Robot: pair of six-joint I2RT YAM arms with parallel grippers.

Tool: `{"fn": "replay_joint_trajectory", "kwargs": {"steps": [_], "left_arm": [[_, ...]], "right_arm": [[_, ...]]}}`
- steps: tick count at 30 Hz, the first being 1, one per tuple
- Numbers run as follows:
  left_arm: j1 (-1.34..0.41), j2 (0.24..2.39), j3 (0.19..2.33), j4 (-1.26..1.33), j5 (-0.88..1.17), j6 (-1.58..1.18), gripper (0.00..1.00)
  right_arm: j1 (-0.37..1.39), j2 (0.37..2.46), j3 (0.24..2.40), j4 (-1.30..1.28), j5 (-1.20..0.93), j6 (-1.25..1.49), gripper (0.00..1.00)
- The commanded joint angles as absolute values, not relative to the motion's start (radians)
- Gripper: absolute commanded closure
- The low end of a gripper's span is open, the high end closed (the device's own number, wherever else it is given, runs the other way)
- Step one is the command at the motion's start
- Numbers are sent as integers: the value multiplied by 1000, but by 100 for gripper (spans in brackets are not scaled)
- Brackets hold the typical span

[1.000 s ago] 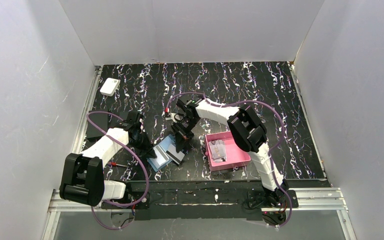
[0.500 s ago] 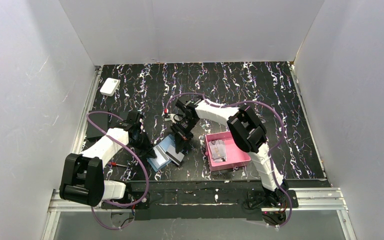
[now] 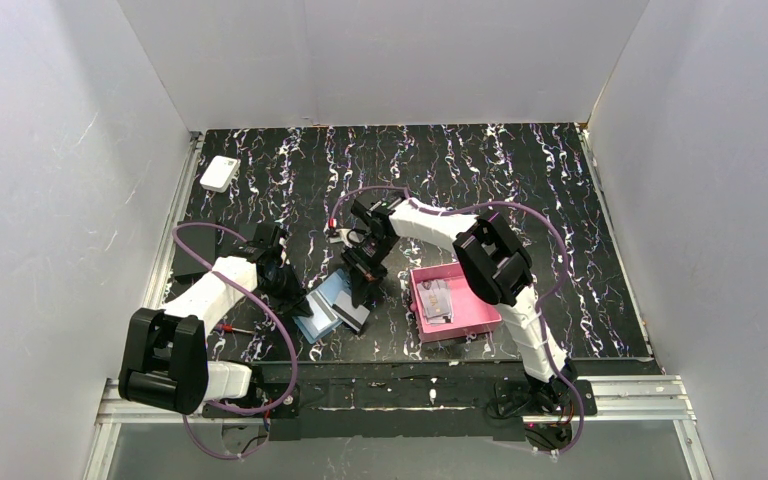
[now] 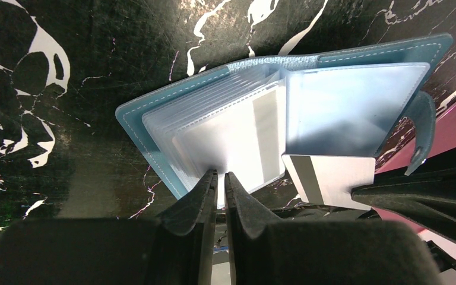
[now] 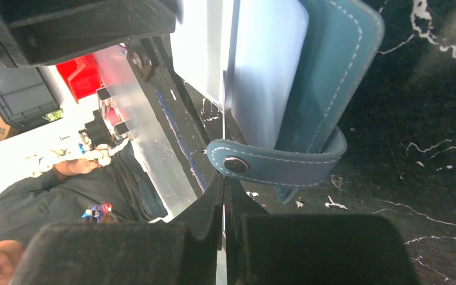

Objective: Put the credit cards into the card holder
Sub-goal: Insert the credit card into the card holder.

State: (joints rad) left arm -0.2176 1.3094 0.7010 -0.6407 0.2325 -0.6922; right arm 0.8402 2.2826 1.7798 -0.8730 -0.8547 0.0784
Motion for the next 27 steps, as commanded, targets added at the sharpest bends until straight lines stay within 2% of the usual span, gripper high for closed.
{"fn": "replay_joint_trajectory", "kwargs": {"steps": [1, 16, 27], "left_arm": [[-212, 1306, 669, -707, 146, -676, 90], [-211, 1294, 667, -706, 148, -676, 90], [-212, 1297, 666, -701, 153, -673, 90]], "right_arm": [[854, 2296, 1842, -908, -869, 68, 99], [867, 2376, 1949, -936, -851, 73, 99], [829, 2289, 1827, -937, -811, 57, 99]]}}
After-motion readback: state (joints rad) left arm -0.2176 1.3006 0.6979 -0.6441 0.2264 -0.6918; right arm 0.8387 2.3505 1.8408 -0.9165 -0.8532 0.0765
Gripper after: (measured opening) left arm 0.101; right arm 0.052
